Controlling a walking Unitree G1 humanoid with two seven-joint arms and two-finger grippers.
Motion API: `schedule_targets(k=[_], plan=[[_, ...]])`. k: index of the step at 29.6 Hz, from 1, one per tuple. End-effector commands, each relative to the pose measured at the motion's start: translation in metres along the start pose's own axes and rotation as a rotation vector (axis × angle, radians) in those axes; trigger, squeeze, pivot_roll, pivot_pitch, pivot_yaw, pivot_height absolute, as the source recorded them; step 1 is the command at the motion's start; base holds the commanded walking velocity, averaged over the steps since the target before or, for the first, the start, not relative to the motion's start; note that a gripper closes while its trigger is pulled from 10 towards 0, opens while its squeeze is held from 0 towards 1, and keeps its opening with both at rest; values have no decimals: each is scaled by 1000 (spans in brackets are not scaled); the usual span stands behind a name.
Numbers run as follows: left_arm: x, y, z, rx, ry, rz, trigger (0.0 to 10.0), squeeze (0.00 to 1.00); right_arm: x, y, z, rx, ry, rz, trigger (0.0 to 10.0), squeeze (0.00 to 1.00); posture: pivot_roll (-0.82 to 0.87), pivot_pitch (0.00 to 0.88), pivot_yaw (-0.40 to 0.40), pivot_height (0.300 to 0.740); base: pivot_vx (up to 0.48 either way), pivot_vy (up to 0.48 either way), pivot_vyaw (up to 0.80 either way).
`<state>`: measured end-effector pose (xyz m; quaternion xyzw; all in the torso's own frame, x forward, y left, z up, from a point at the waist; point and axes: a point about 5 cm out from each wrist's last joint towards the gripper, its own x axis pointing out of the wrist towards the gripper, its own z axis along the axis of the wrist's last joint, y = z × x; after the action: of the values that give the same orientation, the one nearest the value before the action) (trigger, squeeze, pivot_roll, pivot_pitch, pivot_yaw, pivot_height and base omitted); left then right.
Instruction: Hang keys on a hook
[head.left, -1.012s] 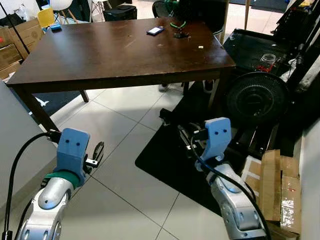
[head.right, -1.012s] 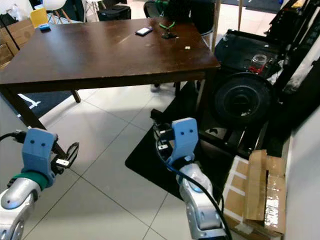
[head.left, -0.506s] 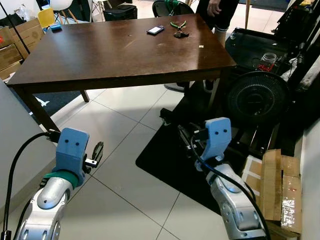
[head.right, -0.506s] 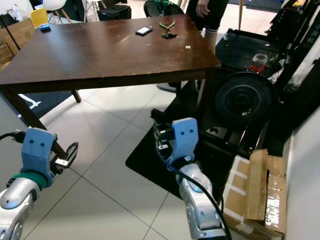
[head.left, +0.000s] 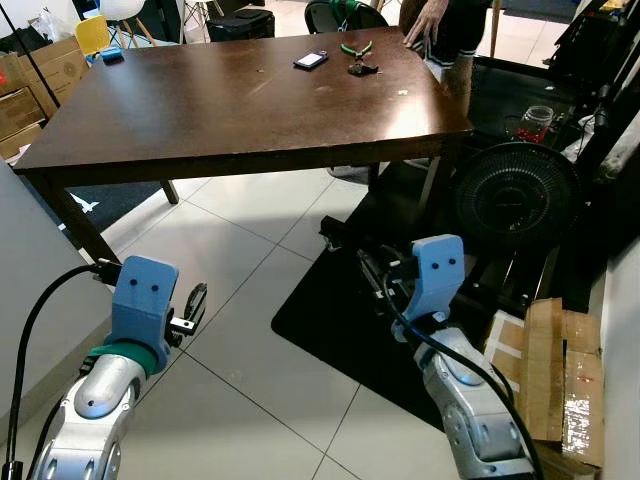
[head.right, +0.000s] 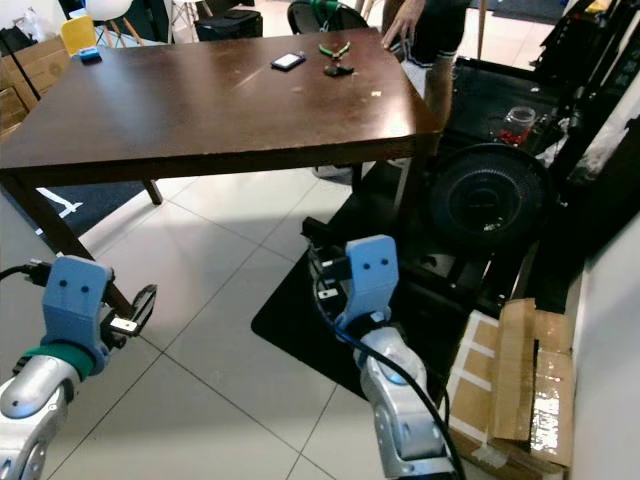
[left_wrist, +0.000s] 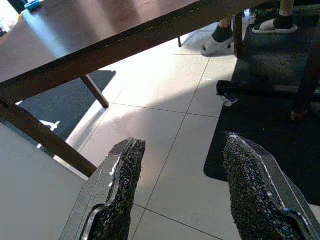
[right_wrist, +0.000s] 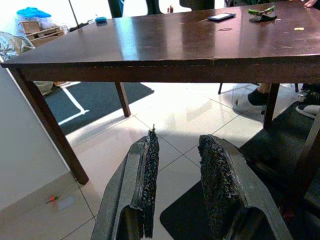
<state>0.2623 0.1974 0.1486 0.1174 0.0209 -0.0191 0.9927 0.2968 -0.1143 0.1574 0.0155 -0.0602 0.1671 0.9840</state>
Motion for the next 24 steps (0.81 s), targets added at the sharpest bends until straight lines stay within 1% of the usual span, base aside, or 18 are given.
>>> schedule_targets(k=[1,24], plan=[[-3,2,-5,-3,28,11,10000,0,-3,0,-2,8,11,3,10000,0,-68,64,139,740,0,0,0],[-4,-1,-2,-13,19,15,10000,0,-4,-2,-1,2,18,7,10000,0,-58,81,124,740,0,0,0]])
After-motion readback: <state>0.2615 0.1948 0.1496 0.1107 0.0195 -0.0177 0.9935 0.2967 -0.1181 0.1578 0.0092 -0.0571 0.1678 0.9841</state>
